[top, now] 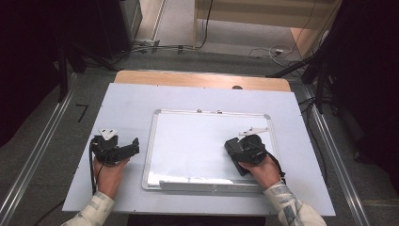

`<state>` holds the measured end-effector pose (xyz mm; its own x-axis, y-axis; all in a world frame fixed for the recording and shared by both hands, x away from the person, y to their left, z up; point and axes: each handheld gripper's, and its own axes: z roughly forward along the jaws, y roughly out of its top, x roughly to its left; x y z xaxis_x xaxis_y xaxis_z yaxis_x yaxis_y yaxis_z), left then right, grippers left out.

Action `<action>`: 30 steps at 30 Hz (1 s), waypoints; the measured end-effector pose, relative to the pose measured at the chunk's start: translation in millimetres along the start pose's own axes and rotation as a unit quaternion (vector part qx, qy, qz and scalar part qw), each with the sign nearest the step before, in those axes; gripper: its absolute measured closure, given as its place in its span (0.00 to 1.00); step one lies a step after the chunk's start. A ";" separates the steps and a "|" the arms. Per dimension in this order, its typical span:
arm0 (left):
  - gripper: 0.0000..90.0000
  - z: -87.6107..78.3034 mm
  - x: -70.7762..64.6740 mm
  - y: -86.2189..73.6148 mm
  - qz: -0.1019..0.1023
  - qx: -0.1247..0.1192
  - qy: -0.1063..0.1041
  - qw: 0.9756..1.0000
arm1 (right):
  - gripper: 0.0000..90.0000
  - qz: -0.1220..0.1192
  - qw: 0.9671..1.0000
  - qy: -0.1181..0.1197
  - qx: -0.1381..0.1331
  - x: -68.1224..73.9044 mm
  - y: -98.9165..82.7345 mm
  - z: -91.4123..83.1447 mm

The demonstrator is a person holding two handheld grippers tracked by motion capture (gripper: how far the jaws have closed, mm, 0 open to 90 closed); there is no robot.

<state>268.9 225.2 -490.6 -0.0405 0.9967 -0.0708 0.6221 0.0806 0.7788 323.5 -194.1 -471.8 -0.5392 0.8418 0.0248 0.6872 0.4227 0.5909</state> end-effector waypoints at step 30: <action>0.05 -1.7 1.4 0.5 -0.002 -0.003 0.000 1.000 | 0.42 -0.006 1.000 -0.010 0.001 0.5 -0.1 -2.7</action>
<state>267.8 226.7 -489.2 -0.0438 0.9963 -0.0738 0.6172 0.0851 0.7822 321.8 -194.6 -469.6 -0.5369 0.8437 0.0012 0.6818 0.4330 0.5896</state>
